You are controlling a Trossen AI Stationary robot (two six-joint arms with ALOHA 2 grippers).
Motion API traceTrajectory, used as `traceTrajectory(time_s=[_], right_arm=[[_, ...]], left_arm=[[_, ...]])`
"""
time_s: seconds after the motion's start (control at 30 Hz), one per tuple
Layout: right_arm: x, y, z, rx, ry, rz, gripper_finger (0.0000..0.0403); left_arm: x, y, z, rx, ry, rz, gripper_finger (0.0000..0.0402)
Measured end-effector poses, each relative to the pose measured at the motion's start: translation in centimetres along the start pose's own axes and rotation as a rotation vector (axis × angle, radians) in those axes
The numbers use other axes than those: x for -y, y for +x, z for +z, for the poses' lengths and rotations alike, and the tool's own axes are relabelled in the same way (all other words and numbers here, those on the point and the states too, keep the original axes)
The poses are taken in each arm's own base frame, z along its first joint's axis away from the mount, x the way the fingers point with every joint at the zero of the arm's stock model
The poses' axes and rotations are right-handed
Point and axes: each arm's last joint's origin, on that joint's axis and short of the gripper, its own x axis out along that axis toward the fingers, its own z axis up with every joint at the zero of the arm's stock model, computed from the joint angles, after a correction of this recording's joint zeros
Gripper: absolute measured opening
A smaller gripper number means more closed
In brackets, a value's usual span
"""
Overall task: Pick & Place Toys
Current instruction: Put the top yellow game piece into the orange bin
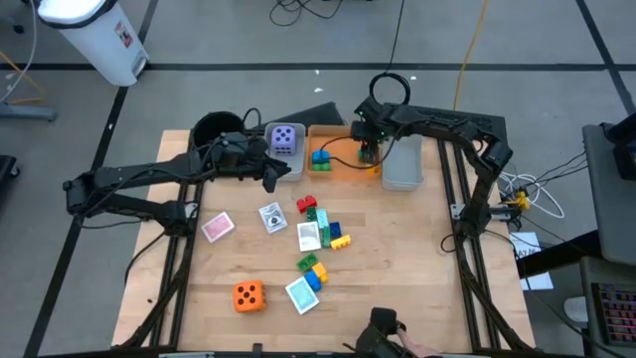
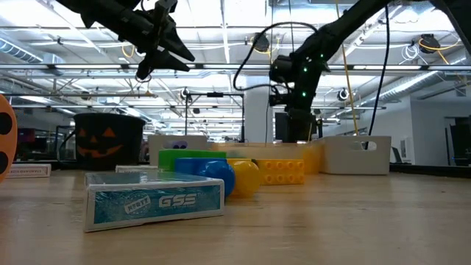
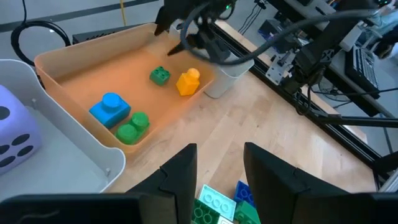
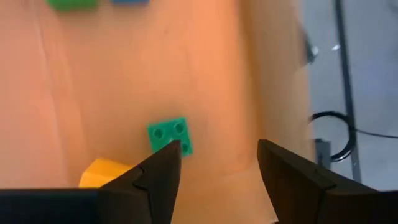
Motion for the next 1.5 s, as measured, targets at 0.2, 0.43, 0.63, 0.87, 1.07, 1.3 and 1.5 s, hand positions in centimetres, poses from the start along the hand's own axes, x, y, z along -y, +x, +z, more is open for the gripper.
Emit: traceTrajectory(time_s=[0.2,0.43,0.63,0.87,1.07,1.3,1.5], right_arm=[[0.2,-2.7,1.8,0.224,0.115,-0.002,0.0197],[0.2,-6.6,4.1,0.51,0.285,-0.031,0.0196],[-0.9,-9.3,5.6,0.672,0.252,-0.05,0.0196],[-3.2,-10.8,7.4,0.794,0.45,0.078,0.0196],[-6.3,-11.8,8.9,0.872,0.449,0.287,0.0196],[-12.2,-14.4,10.3,0.931,0.302,0.457,0.0196],[-17.7,-16.4,9.7,0.837,0.166,0.43,0.0196]], left_arm=[[0.0,0.0,0.0,0.0,0.0,0.0,0.0136],[0.3,-0.3,-0.1,-0.036,0.023,-0.074,0.0136],[0.5,-0.7,0.0,-0.045,-0.031,-0.127,0.0136],[0.8,-0.8,0.4,-0.019,-0.094,-0.166,0.0136],[1.3,-0.7,0.2,-0.015,-0.149,-0.158,0.0136],[2.8,-0.8,0.4,0.014,-0.057,-0.293,0.0136],[4.7,-1.0,-0.6,-0.014,0.045,-0.39,0.0136]])
